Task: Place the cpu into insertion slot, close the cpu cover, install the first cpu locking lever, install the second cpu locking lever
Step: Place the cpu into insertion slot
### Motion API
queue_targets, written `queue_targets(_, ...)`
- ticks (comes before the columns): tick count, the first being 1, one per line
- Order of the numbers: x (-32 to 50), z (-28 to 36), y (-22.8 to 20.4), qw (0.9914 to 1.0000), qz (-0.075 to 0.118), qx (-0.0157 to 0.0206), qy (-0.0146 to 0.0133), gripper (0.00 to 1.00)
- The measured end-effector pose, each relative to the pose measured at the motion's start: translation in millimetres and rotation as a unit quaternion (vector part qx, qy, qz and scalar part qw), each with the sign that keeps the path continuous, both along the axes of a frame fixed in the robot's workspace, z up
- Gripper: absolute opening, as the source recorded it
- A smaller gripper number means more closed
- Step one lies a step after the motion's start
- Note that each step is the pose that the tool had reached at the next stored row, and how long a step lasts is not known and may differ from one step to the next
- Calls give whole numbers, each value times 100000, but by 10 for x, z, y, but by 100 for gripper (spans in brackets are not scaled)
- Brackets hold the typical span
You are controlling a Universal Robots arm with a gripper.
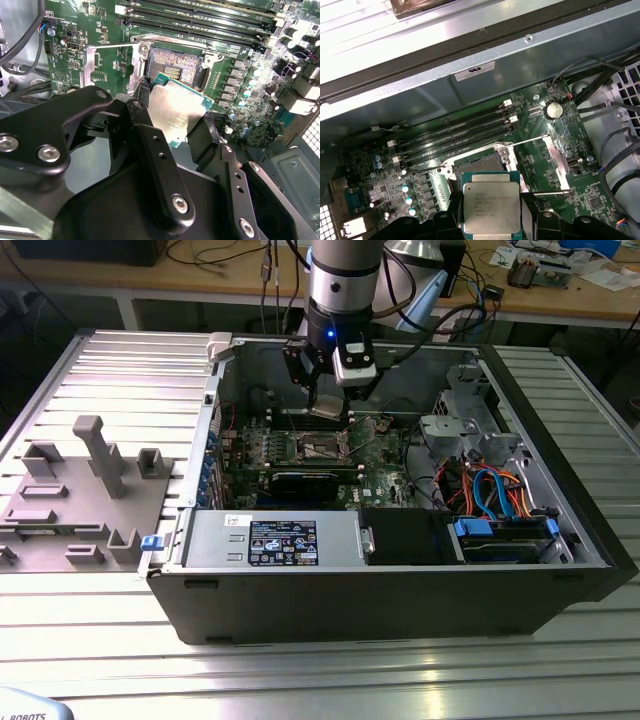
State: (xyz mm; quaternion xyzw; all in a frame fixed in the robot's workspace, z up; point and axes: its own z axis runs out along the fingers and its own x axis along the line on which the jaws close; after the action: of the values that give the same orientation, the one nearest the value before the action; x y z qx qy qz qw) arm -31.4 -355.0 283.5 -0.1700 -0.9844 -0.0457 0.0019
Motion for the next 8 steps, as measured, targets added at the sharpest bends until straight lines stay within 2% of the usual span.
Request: queue_targets(8,0,-2,0,99999,-514,1,-1,55)
